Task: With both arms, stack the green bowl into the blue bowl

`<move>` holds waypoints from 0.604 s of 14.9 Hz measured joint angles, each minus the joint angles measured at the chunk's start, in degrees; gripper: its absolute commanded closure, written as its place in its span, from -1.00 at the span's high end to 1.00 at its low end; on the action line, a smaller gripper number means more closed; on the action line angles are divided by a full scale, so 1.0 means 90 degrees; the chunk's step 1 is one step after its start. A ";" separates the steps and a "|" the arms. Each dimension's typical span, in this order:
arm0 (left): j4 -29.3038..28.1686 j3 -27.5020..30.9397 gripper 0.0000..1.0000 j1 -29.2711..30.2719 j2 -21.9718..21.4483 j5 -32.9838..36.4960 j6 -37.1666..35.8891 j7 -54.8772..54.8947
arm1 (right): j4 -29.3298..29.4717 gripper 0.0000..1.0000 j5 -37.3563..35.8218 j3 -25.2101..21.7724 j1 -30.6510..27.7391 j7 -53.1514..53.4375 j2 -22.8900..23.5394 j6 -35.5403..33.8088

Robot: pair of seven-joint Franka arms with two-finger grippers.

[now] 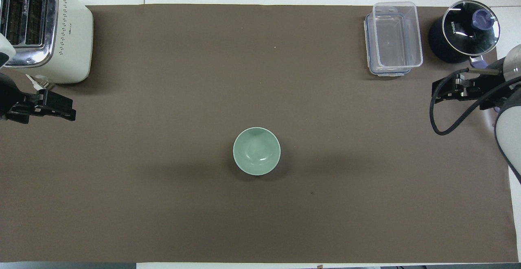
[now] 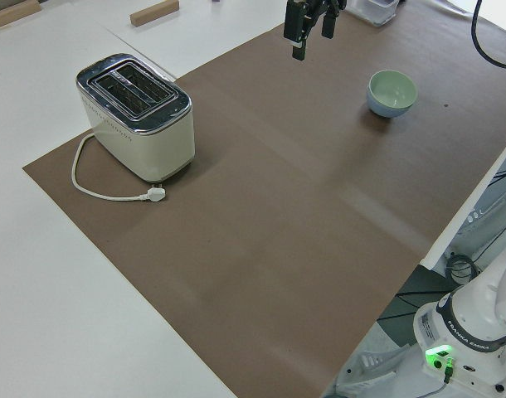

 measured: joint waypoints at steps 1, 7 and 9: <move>0.0000 0.0000 1.00 0.0000 0.0000 0.0000 0.0000 0.0000 | 0.0000 1.00 0.0000 0.0001 0.0000 0.0000 0.0000 0.0000; 0.0000 0.0000 1.00 0.0000 0.0000 0.0000 0.0000 0.0000 | 0.0008 1.00 0.0061 0.0001 -0.0002 -0.0080 -0.0015 0.0007; 0.0000 0.0000 1.00 0.0000 0.0000 0.0000 0.0000 0.0000 | 0.0013 1.00 0.0206 0.0001 -0.0004 -0.0092 -0.0023 0.0030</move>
